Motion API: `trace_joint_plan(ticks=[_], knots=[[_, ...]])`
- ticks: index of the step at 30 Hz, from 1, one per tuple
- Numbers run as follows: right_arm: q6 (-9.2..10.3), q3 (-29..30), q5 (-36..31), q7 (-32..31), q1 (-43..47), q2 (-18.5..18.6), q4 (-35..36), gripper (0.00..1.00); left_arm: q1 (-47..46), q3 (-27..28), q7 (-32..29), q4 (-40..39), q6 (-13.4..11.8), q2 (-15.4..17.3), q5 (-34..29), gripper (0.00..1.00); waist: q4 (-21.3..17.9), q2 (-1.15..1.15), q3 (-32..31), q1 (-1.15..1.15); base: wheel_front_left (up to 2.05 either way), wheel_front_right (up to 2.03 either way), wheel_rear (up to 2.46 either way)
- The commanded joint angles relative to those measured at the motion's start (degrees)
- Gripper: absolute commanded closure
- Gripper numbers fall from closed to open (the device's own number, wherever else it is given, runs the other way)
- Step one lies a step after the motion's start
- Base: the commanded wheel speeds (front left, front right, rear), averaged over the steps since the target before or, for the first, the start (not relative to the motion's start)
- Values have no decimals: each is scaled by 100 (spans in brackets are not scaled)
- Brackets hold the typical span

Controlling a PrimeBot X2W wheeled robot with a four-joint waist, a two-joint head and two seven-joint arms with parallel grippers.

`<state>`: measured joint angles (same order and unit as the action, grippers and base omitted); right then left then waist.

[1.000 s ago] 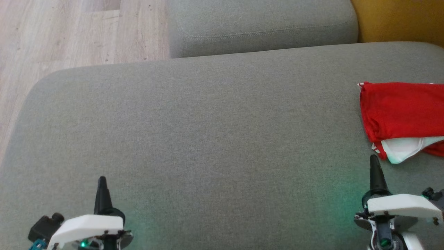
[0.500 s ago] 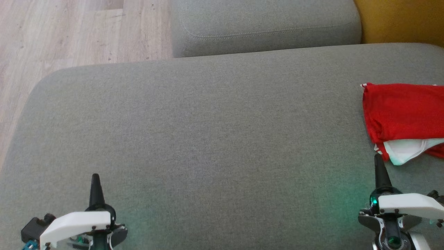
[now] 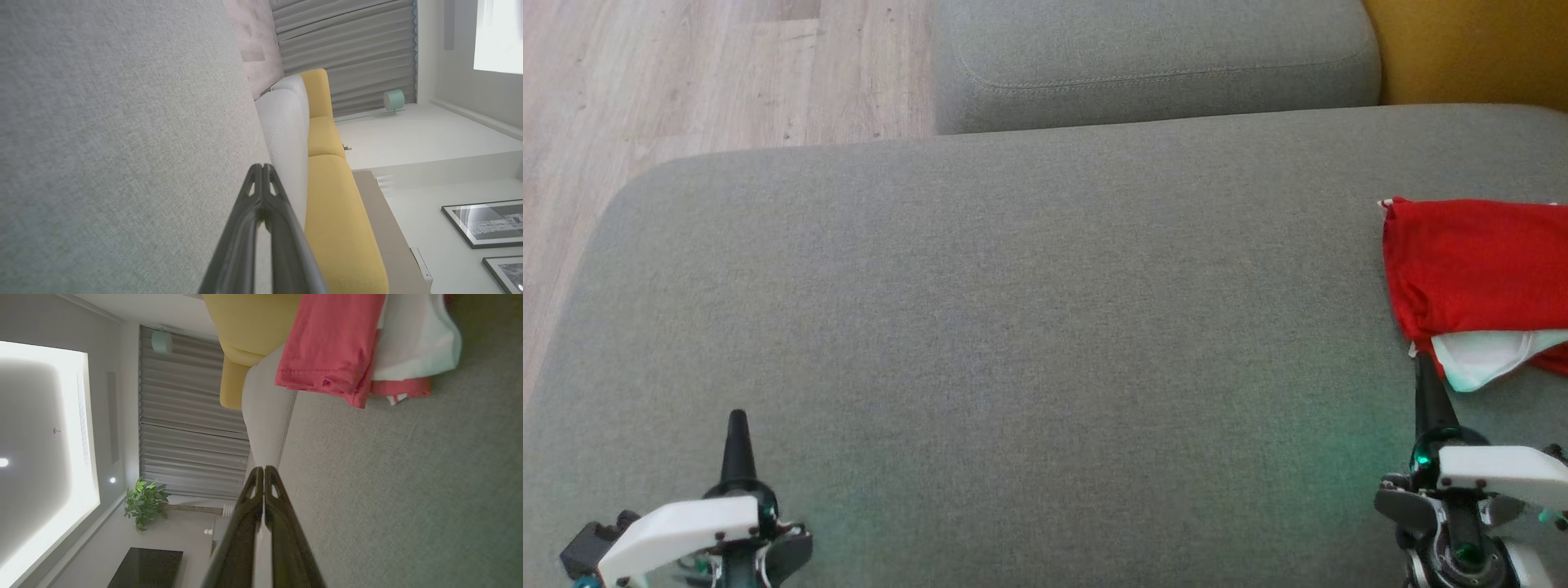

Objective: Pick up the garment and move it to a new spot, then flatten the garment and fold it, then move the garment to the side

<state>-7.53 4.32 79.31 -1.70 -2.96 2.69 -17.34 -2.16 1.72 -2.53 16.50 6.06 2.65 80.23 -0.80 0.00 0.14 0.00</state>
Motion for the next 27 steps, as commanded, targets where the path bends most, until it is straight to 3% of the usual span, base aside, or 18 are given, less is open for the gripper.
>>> trace_joint_plan(ticks=[1,21,27], knots=[[3,-54,179,-67,-273,94,237,100,-336,196,-58,-196,49,28,136,100,6,0,0,0,0,0,0],[4,115,1332,-389,-312,92,334,100,-401,467,-381,-242,140,30,1165,100,78,0,4,0,0,0,0],[4,128,1362,-405,-313,87,337,100,-404,476,-392,-243,143,30,1197,100,80,0,4,0,0,0,0]])
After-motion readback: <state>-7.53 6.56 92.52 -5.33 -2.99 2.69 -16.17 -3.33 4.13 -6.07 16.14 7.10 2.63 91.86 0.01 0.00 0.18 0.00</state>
